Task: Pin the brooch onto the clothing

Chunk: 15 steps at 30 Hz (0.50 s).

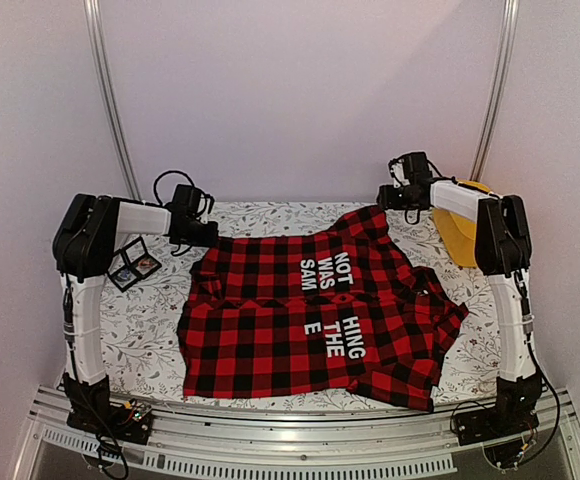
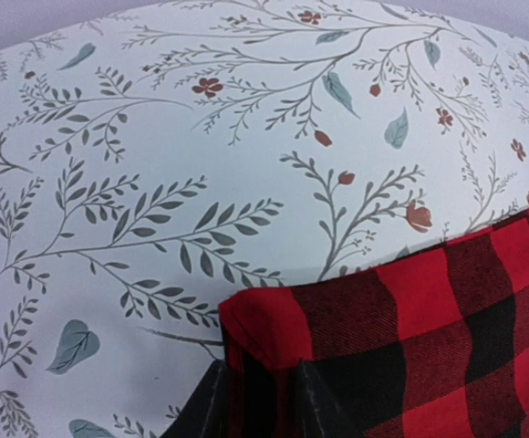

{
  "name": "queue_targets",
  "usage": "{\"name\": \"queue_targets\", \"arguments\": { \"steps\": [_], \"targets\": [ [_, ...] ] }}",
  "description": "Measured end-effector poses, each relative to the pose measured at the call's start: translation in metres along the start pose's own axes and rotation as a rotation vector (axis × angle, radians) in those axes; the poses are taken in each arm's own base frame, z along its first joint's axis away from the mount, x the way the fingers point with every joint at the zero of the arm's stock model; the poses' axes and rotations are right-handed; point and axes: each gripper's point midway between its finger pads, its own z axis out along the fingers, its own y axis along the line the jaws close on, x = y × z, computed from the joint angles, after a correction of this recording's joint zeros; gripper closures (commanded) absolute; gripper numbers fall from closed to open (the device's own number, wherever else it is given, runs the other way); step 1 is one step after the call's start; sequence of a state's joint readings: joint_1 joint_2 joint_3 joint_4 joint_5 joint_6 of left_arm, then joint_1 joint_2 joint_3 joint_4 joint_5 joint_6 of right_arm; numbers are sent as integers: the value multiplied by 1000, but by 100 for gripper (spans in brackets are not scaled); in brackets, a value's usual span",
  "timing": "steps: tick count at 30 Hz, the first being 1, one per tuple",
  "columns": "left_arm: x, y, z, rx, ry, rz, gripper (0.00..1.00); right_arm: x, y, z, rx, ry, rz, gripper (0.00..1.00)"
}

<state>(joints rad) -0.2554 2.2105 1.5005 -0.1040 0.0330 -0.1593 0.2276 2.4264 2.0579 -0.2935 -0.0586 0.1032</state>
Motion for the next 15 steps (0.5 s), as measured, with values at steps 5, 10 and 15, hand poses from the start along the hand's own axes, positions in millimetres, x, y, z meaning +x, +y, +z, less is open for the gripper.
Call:
{"name": "queue_targets", "arguments": {
  "steps": [5, 10, 15],
  "targets": [
    [2, 14, -1, -79, 11, 17, 64, -12, -8, -25, 64, 4, -24, 51],
    [-1, 9, -15, -80, -6, 24, 65, 17, 2, -65, 52, 83, -43, 75],
    [-28, -31, -34, 5, -103, 64, 68, 83, 28, -82, 1, 222, -61, 91]
  ]
}}
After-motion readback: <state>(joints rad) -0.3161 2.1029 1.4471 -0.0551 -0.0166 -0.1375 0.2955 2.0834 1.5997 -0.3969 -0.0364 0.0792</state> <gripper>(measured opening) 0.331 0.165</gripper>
